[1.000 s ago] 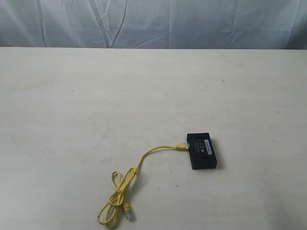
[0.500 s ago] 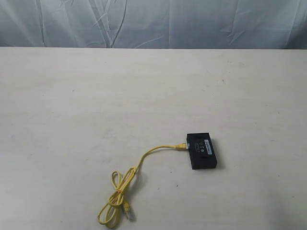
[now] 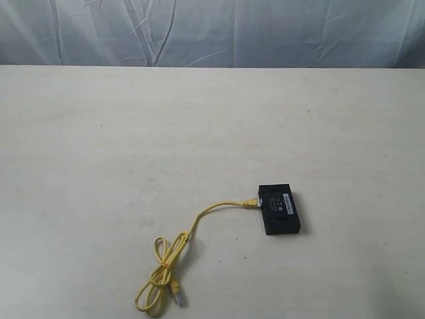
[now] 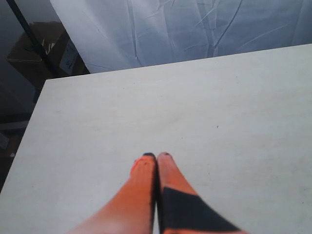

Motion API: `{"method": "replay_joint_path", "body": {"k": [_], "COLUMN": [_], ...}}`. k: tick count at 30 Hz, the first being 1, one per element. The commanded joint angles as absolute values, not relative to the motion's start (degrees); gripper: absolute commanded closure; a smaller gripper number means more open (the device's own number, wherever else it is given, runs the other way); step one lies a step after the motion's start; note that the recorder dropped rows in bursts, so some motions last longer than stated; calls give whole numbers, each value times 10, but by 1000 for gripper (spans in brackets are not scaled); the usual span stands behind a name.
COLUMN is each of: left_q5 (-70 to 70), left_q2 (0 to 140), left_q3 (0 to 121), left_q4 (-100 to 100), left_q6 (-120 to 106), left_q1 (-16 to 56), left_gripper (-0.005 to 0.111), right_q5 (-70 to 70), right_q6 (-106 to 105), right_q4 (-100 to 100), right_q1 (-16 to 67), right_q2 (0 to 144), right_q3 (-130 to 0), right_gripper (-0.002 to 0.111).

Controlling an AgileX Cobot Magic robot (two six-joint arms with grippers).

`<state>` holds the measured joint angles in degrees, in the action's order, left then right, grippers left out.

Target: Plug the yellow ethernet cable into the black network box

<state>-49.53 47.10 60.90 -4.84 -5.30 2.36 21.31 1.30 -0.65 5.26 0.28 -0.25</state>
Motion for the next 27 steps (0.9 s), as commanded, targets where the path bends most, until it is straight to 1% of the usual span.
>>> {"method": "replay_joint_path", "body": {"k": [1, 3, 6, 17, 27], "left_q5": [-490, -465, -383, -200, -36], "left_q2": [452, 426, 361, 197, 82], "left_q3": [608, 587, 493, 223, 17], "left_q4": [-61, -29, -10, -5, -5], "left_q6": [-60, -59, -59, -59, -59], "left_q1": [22, 6, -5, -5, -5], "left_gripper": [107, 107, 107, 107, 107], "right_q5": [205, 205, 205, 205, 205], "right_q6": [12, 12, 12, 12, 12], "right_q4": [-8, -8, -8, -8, -8], "right_q1": [53, 53, 53, 53, 53], "right_q2": [0, 0, 0, 0, 0], "right_q3": [0, 0, 0, 0, 0], "right_gripper": [108, 108, 108, 108, 108]}}
